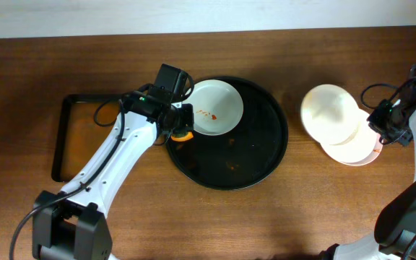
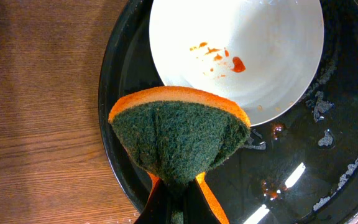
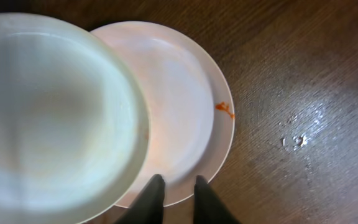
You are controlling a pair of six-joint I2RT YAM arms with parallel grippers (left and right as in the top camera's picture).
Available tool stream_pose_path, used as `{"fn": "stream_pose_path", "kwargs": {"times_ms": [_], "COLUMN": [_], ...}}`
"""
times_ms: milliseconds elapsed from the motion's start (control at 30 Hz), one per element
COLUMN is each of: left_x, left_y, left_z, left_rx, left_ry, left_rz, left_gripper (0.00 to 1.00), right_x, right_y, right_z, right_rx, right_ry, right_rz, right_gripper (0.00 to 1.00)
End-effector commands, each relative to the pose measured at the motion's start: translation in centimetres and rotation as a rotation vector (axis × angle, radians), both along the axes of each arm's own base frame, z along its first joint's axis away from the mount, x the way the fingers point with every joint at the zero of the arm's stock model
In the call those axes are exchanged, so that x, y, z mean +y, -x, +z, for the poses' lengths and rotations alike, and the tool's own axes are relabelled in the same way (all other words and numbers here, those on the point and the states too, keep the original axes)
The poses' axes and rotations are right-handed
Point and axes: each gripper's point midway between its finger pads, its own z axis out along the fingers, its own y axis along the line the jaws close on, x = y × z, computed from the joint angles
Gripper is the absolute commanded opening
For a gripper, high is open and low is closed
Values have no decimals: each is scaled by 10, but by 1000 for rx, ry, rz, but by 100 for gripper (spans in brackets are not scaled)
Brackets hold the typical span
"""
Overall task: Clean dirty plates on tray and stack at the side
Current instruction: 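Carry the plate with the right gripper and stack it on the first plate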
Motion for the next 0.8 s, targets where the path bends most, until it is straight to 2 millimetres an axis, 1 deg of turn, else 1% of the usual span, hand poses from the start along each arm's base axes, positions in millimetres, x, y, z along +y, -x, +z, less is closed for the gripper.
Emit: {"fn": "stream_pose_path", "kwargs": {"times_ms": [0, 67, 100, 133, 167, 200, 233, 267, 300, 400, 500, 567, 633, 700, 767], "left_x": [1, 1, 1, 1, 1, 1, 1, 1, 1, 1, 1, 1, 1, 1, 1], "left_y": [2, 2, 2, 2, 2, 2, 2, 2, 2, 2, 2, 2, 2, 2, 2], "left_z": [6, 6, 6, 6, 6, 6, 6, 6, 6, 6, 6, 6, 6, 6, 6], "left_rx": [-12, -12, -12, -12, -12, -12, -12, -12, -12, -12, -12, -12, -11, -11, -11], "left_ry": [8, 7, 8, 8, 8, 8, 8, 8, 8, 8, 8, 8, 8, 8, 8], "left_rz": [-10, -10, -10, -10, -10, -10, -10, -10, -10, -10, -10, -11, -11, -11, -11], "left_gripper": [0, 0, 0, 0, 0, 0, 0, 0, 0, 0, 0, 0, 0, 0, 0], "right_x": [-1, 1, 3, 6, 10, 16, 20, 25, 30, 39, 46, 52, 55, 58, 60], "right_y": [-3, -3, -4, -6, -8, -12, -17, -24, -30, -42, -51, -59, -62, -65, -66], "right_z": [0, 0, 0, 0, 0, 1, 2, 4, 7, 10, 8, -1, -8, -19, -35], "right_rx": [-6, -7, -12, -23, -34, -57, -83, -115, -144, -184, -196, -181, -165, -144, -112], "right_ry": [-4, -12, -23, -42, -61, -94, -122, -152, -176, -184, -160, -135, -128, -131, -151], "right_rz": [-3, 0, 3, 10, 16, 31, 42, 55, 68, 100, 132, 153, 145, 130, 109], "right_gripper": [34, 54, 59, 57, 51, 51, 52, 57, 60, 60, 59, 56, 55, 54, 51]}}
